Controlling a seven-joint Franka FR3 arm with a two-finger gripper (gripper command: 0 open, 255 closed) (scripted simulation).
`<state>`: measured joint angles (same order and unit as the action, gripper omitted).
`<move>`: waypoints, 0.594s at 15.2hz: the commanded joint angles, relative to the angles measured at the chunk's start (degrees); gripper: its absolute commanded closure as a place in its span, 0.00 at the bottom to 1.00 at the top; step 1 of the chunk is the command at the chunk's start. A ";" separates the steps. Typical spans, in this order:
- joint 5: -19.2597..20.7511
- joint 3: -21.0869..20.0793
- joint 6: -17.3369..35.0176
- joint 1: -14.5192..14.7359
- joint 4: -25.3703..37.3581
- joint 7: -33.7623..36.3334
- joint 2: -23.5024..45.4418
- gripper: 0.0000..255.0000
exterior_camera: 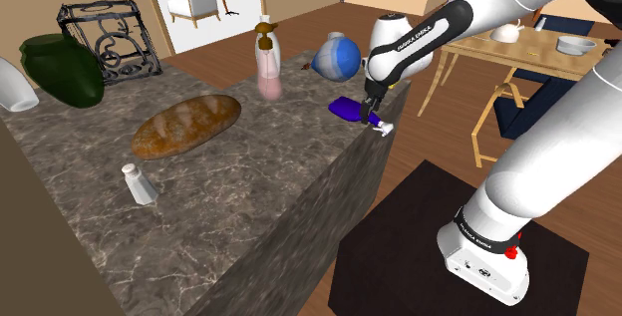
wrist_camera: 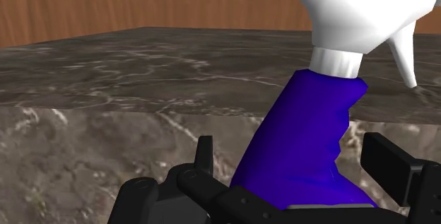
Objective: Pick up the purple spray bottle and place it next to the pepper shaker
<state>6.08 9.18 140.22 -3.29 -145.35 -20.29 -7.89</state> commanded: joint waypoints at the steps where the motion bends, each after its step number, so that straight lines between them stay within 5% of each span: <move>1: -0.03 0.01 0.25 0.01 0.05 -0.01 0.27 0.00; 6: -0.03 0.01 0.24 0.01 0.05 -0.01 0.26 0.00; 7: -0.03 0.01 0.24 0.01 0.05 -0.01 0.26 1.00; 9: -0.03 0.01 0.24 0.01 0.05 -0.01 0.26 1.00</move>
<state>6.04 9.19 140.45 -3.28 -145.31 -20.30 -7.65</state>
